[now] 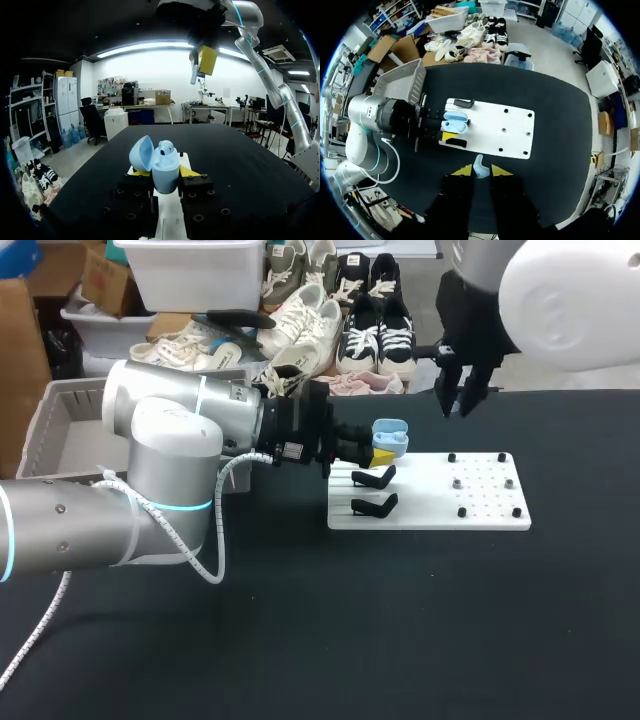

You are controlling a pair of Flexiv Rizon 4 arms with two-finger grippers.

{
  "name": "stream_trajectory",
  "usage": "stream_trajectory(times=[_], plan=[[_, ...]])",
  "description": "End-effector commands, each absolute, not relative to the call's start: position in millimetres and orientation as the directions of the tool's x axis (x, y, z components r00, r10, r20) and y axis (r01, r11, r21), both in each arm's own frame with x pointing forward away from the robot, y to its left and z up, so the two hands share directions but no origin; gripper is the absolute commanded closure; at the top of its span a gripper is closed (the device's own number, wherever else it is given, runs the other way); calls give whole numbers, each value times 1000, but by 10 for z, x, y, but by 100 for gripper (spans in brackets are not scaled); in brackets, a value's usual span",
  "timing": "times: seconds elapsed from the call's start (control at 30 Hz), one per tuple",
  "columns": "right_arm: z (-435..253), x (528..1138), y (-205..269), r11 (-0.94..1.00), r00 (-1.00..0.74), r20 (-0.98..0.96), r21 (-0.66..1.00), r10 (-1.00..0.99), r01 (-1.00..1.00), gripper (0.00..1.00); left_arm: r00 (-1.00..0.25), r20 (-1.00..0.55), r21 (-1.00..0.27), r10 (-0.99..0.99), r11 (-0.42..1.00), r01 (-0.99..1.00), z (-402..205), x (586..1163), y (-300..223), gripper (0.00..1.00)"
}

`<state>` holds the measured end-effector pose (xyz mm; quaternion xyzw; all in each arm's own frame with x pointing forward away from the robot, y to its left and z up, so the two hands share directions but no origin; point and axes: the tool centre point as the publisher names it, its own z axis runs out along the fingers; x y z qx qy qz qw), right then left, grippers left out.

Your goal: Pick up each earbud case from the left stands, insert the matching earbuds, close the lid, and place the case in the box.

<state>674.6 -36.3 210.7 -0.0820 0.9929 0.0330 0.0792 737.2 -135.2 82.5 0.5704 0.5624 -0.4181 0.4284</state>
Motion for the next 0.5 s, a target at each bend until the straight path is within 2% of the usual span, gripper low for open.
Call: stream_trajectory(times=[0.03, 0.23, 0.5], plan=[[2156, 6635, -285, 972, -958, -173, 16, -227, -233, 100, 19, -959, 19, 282, 0, 1000, 819, 7375, -1350, 100], [2086, 6613, -58, 947, -934, -156, -16, -320, -322, 100, 19, -959, 19, 282, 0, 1000, 819, 7375, -1350, 100], [1925, 6662, 126, 936, -928, -132, -8, -350, -352, 100, 19, -959, 19, 282, 0, 1000, 819, 7375, -1350, 100]])
